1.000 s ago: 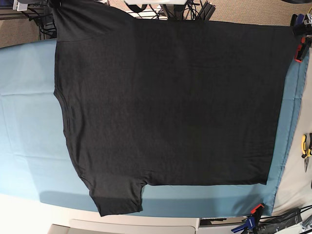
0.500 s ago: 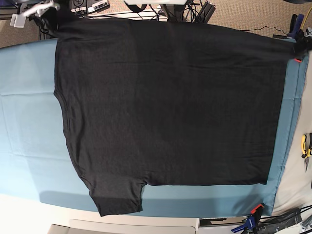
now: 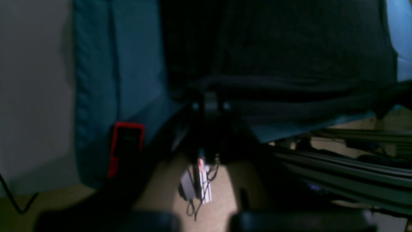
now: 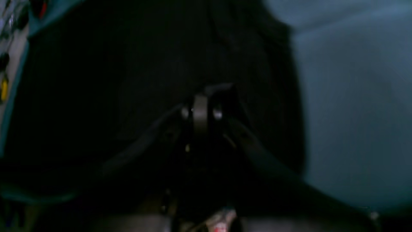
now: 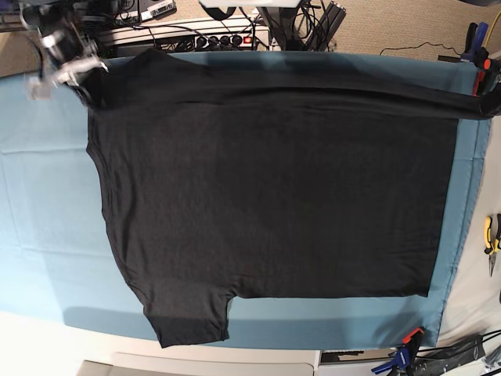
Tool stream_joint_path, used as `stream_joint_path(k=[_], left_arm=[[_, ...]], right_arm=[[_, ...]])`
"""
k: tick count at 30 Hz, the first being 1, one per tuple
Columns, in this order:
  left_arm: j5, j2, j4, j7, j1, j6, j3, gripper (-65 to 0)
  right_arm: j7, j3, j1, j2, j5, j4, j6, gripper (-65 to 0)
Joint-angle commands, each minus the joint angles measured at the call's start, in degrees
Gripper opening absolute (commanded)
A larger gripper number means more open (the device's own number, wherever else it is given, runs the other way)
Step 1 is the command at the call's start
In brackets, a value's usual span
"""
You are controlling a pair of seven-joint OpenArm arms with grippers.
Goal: Fold the T-shirt properly
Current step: 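Lower the held edge onto the shirt, folding a strip over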
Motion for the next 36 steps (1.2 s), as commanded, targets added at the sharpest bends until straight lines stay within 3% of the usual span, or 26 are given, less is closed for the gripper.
stream_joint_path(k=[1, 8, 16, 25, 36], left_arm=[[-1.1, -1.6, 0.7, -1.4, 0.2, -0.2, -0.7, -65.0], [-1.1, -1.6, 0.7, -3.0, -1.9, -0.2, -0.3, -65.0], [3.7, -2.8, 0.7, -5.6, -8.8, -0.2, 6.9, -65.0], [11.6, -2.7, 0.6, -9.0, -15.1, 1.5, 18.0, -65.0], [16.2, -2.7, 0.6, -10.6, -17.0, 2.6, 19.8, -65.0]], right_arm=[[2.6, -1.1, 1.4, 1.2, -0.7, 0.9, 0.0, -65.0], [8.0, -7.5, 9.1, 3.7, -15.9, 0.9, -3.2, -65.0], [12.1, -8.6, 12.6, 5.2, -25.5, 0.5, -6.5, -65.0], [13.5, -11.3, 17.2, 5.4, -26.9, -9.7, -6.6, -65.0], [13.4, -15.2, 25.8, 5.4, -26.9, -21.4, -5.7, -65.0]])
